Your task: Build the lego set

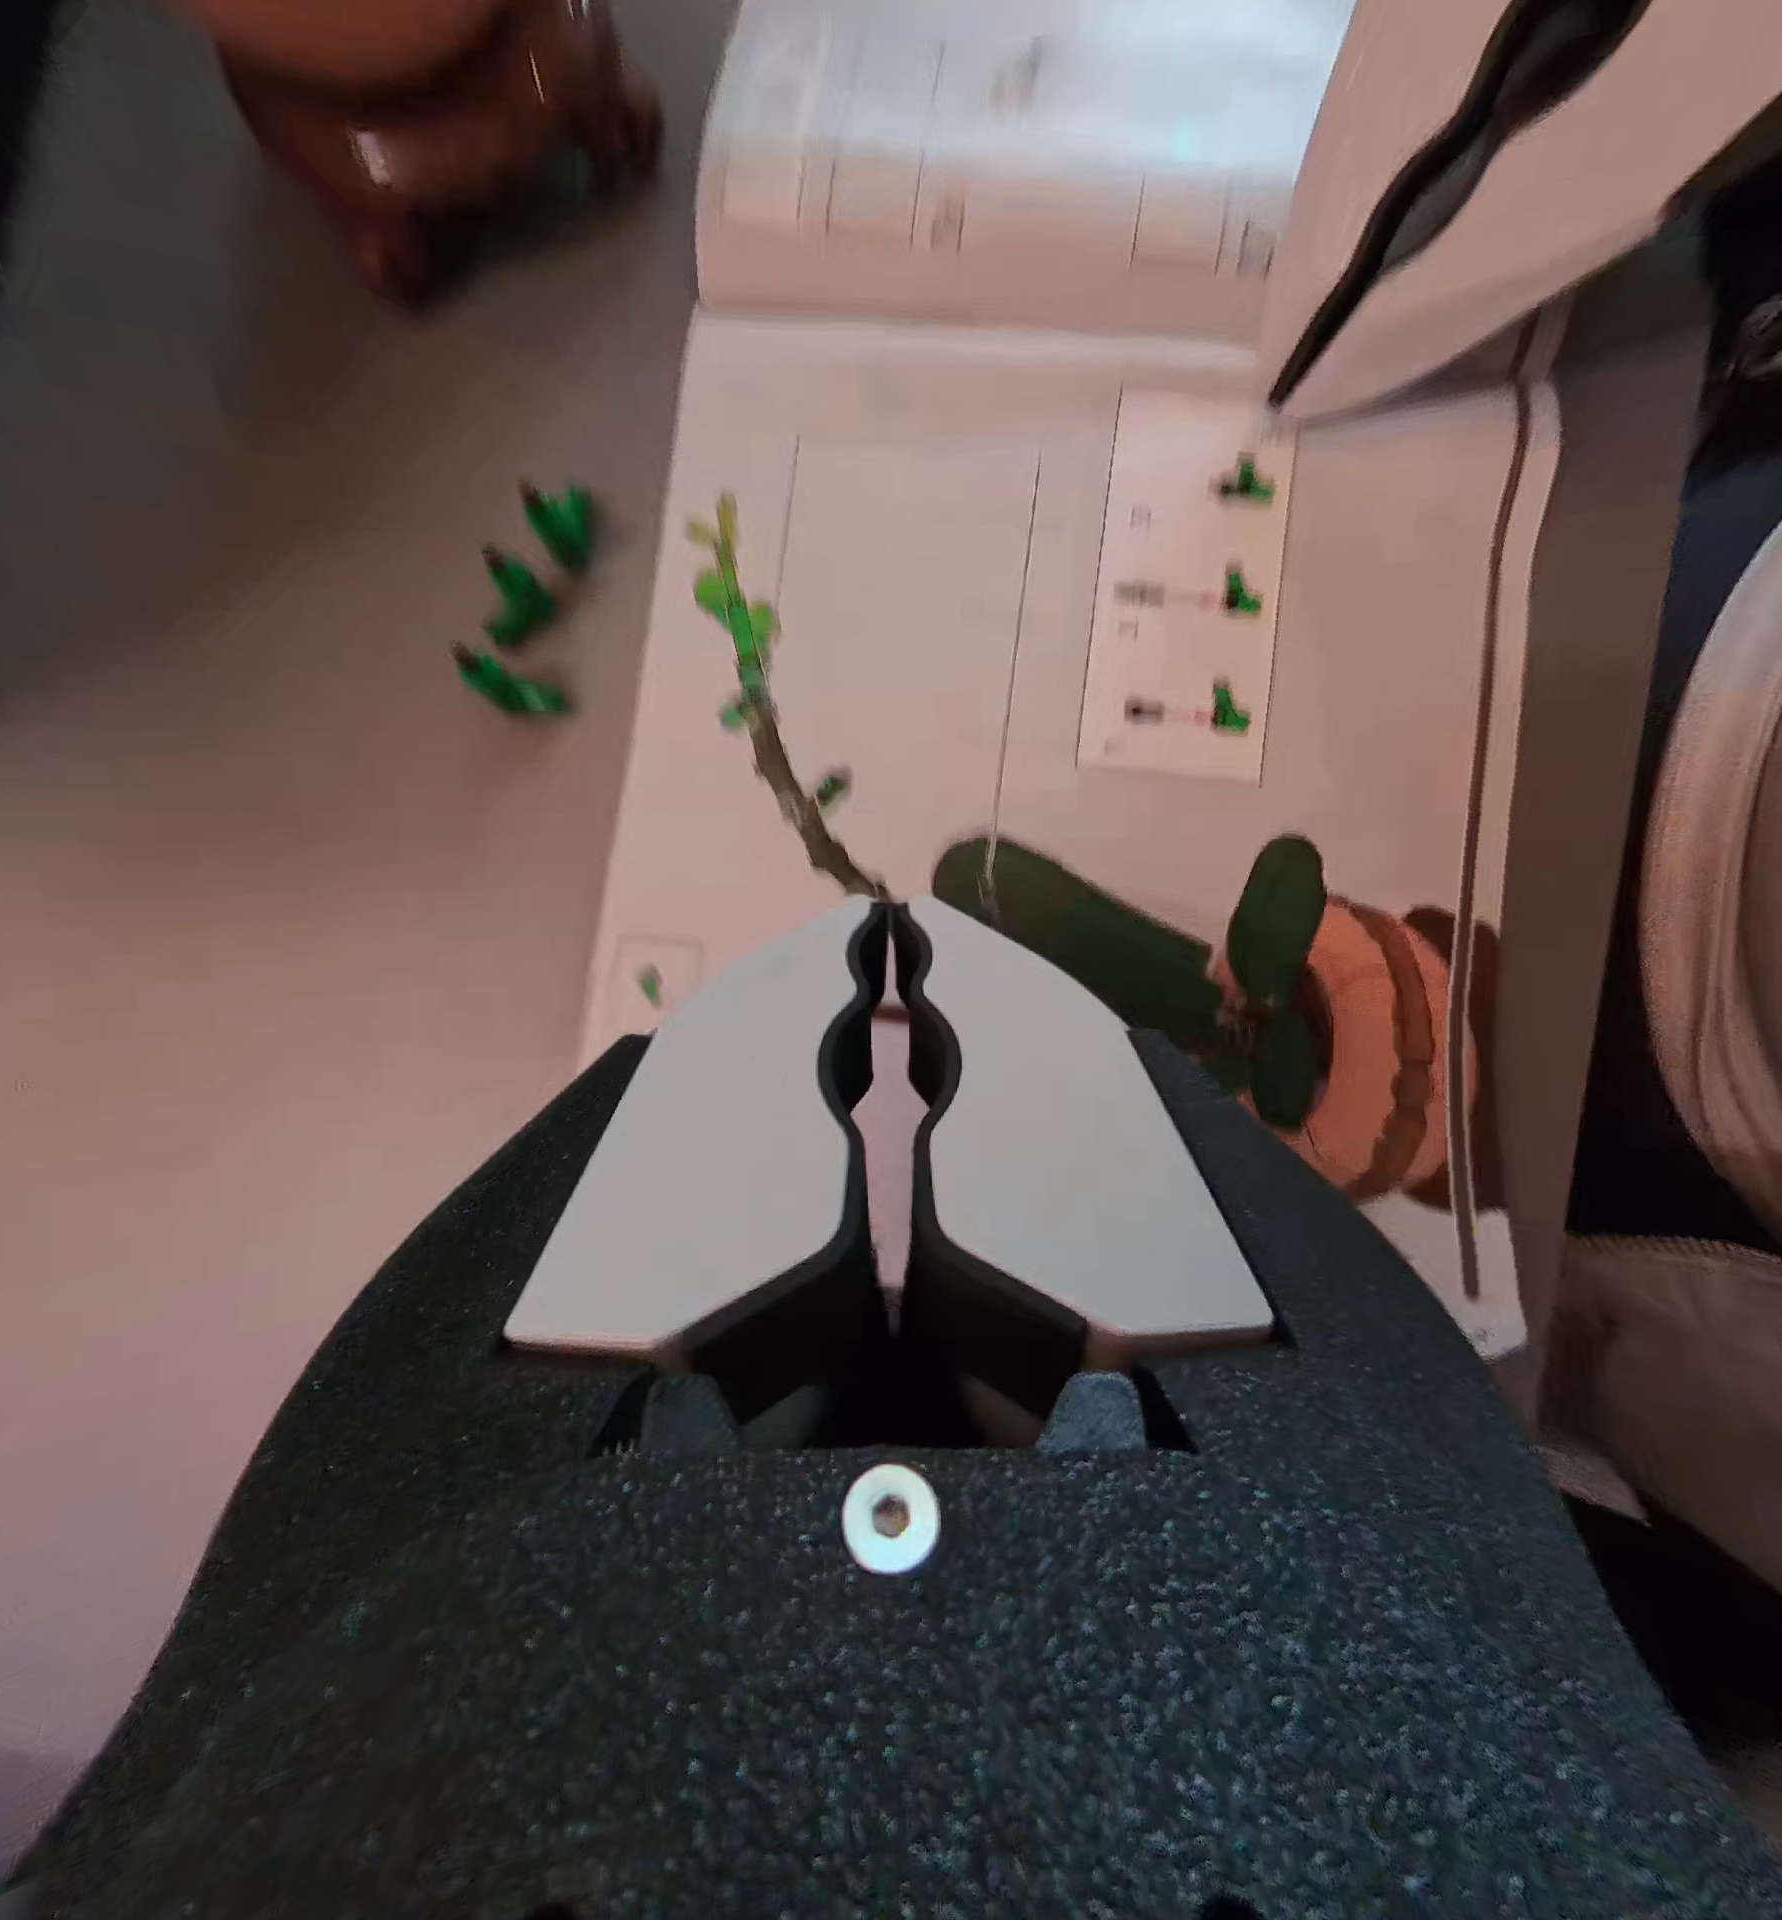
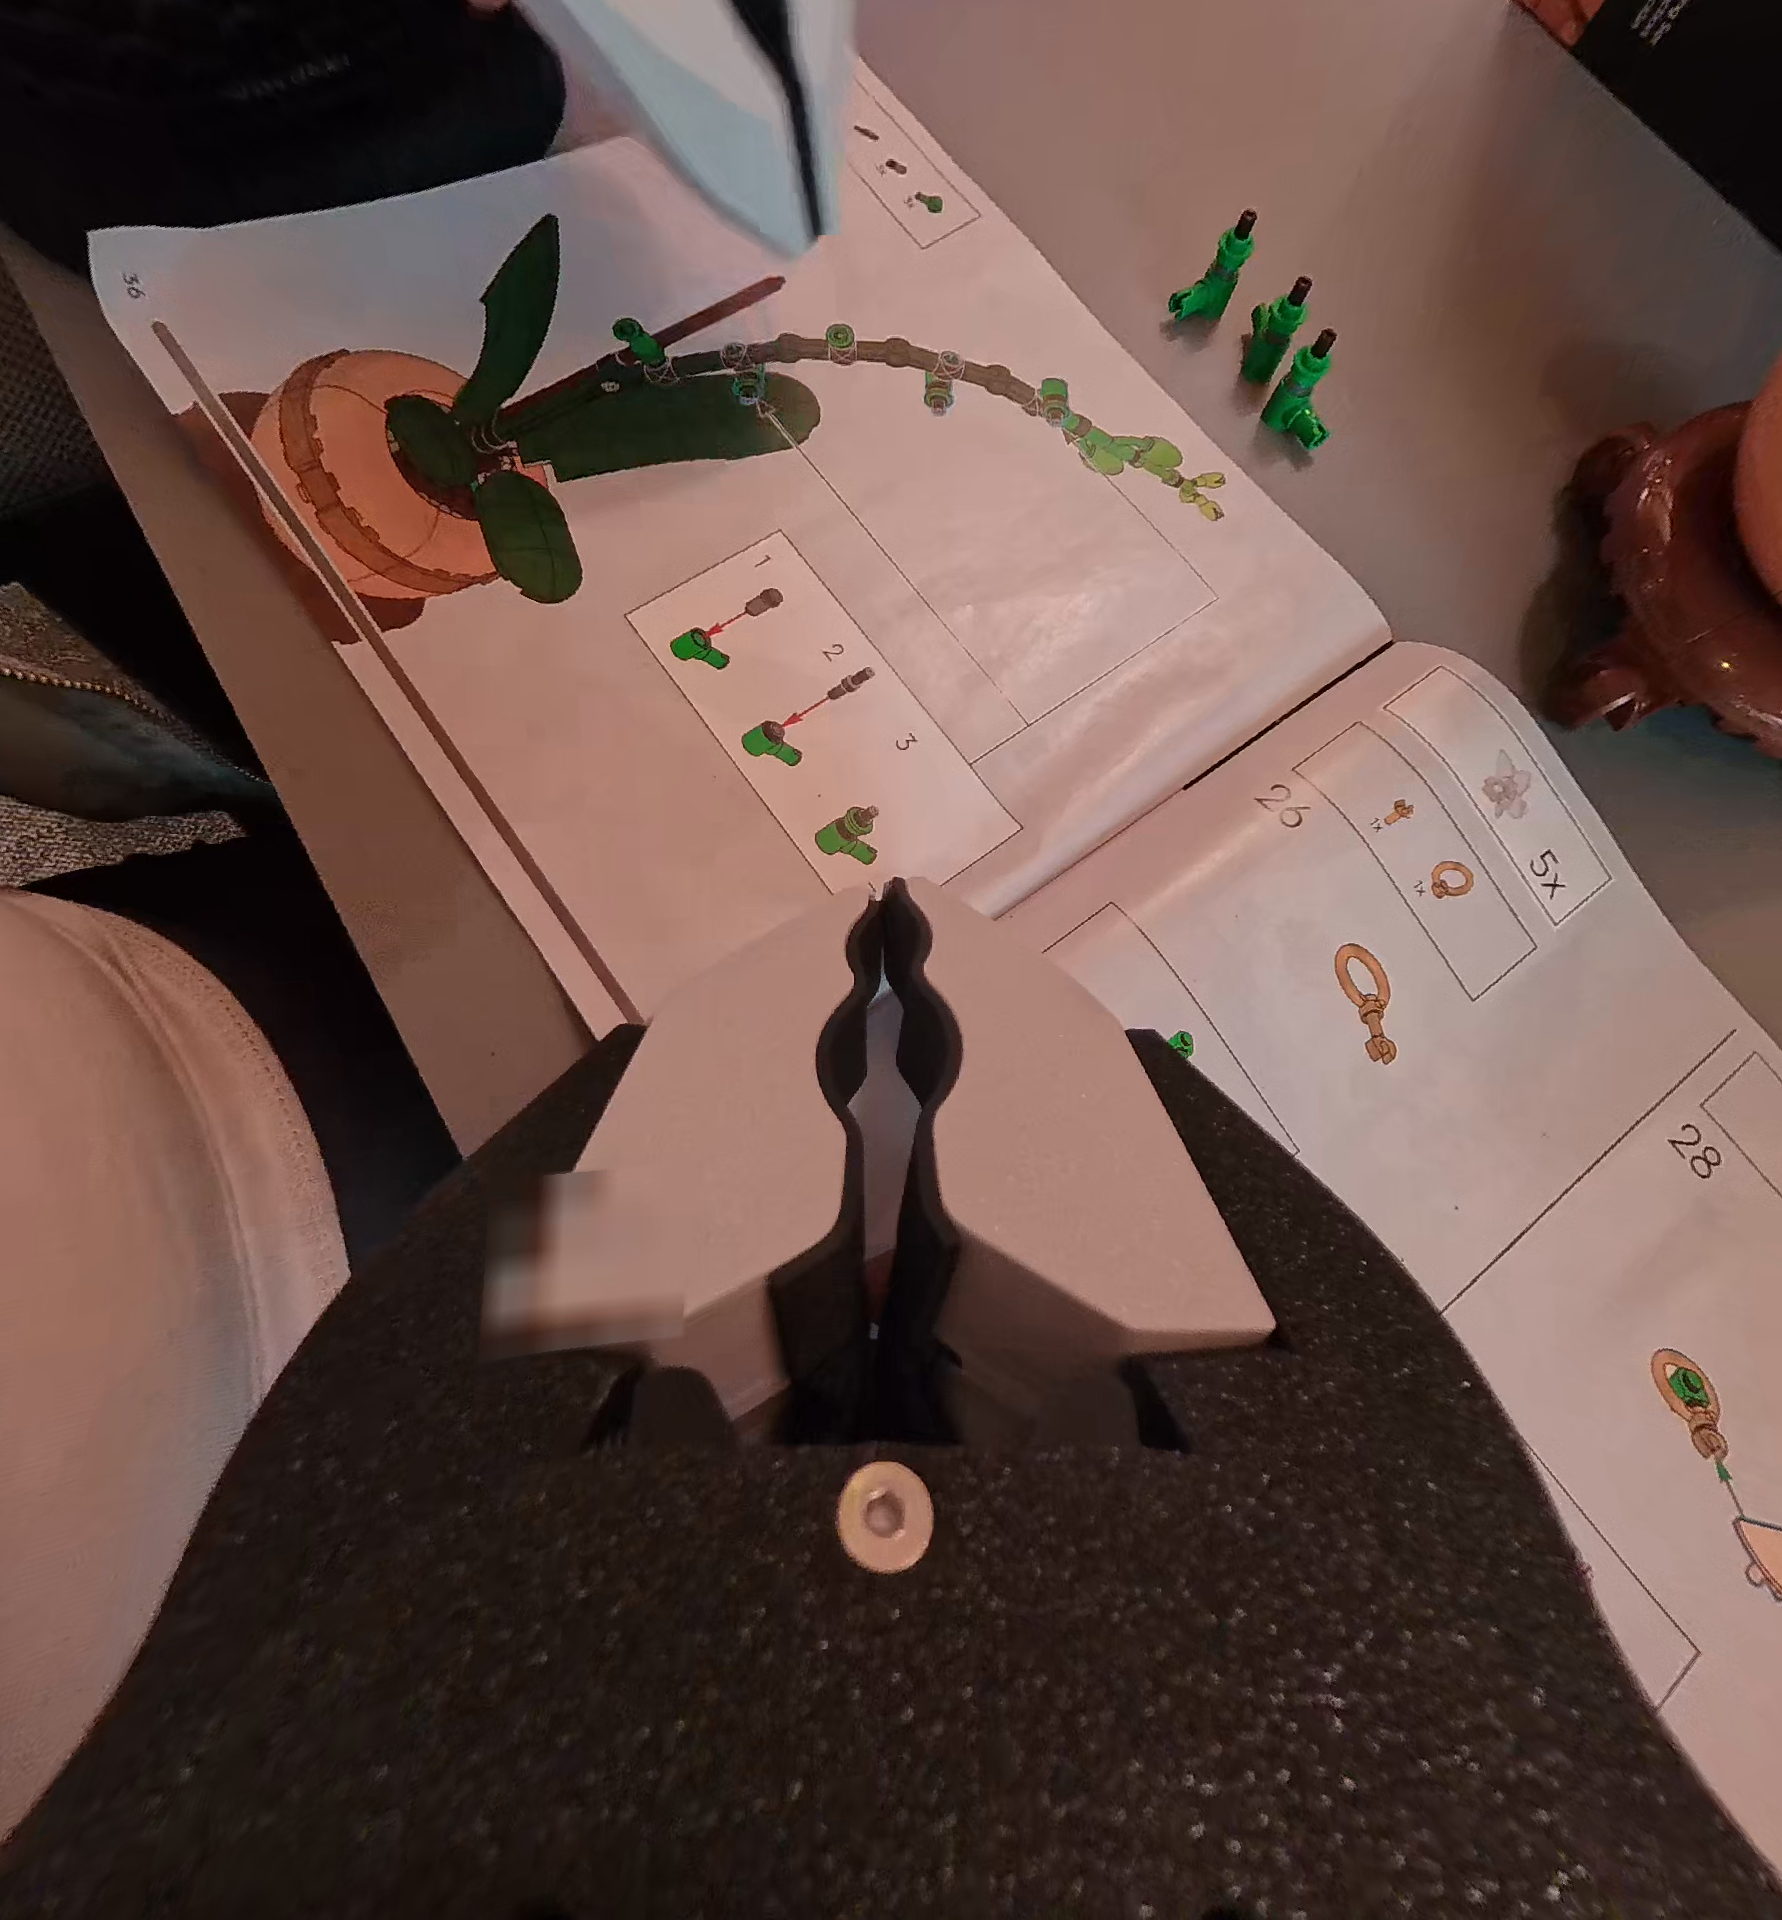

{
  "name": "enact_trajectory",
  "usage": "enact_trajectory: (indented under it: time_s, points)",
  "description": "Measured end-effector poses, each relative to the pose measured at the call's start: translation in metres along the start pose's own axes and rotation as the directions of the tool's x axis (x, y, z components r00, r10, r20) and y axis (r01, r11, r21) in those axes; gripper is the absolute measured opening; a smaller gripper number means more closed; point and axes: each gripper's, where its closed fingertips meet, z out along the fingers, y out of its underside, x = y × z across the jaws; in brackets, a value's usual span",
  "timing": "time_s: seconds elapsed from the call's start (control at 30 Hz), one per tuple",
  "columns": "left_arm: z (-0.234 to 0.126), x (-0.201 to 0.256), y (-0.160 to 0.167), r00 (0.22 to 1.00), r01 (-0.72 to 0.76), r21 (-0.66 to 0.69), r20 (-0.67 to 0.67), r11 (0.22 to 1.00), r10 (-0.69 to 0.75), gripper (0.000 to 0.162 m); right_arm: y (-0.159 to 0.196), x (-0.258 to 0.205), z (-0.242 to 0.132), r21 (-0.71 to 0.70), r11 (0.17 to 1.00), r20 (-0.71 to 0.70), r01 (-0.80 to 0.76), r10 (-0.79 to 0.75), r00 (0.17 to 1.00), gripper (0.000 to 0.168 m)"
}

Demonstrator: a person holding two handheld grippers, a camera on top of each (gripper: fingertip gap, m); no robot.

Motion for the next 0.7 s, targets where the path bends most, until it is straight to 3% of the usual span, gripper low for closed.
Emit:
enact_trajectory:
  time_s: [0.1,0.13,0.2,0.27,0.3,0.33,0.43,0.7]
  points:
    - [-0.020,-0.020,-0.072,0.989,-0.098,0.300,0.136,0.949,0.060,0.002,0.000,0.000,0.000,0.014,1.000,0.007,-0.011,0.011,1.000,0.000]
    - [-0.037,-0.030,-0.105,0.979,-0.118,0.455,0.204,0.882,0.026,0.002,0.000,0.000,0.000,0.019,1.000,0.007,-0.012,0.012,1.000,0.000]
    - [-0.086,-0.037,-0.158,0.956,-0.192,0.739,0.289,0.645,-0.047,0.002,0.000,0.000,0.000,0.025,1.000,0.003,-0.010,0.010,1.000,0.000]
    - [-0.117,-0.033,-0.182,0.955,-0.239,0.865,0.292,0.442,-0.055,0.001,0.000,0.000,0.000,0.027,1.000,-0.005,-0.006,0.006,1.000,0.000]
    - [-0.118,-0.034,-0.184,0.960,-0.227,0.877,0.275,0.423,-0.056,0.001,0.000,0.000,0.000,0.027,1.000,-0.009,-0.001,0.001,1.000,0.000]
    - [-0.107,-0.040,-0.181,0.966,-0.187,0.861,0.248,0.473,-0.070,0.001,0.000,0.000,0.000,0.027,1.000,-0.013,0.004,-0.003,1.000,0.000]
    - [-0.052,-0.049,-0.154,0.984,-0.011,0.695,0.135,0.719,-0.116,0.000,0.000,0.000,0.000,0.027,0.999,-0.026,0.017,-0.016,1.000,0.000]
    - [-0.046,-0.053,-0.143,0.985,0.005,0.657,0.126,0.754,-0.116,0.000,0.000,0.000,0.000,0.028,0.999,-0.026,0.030,-0.029,0.999,0.000]
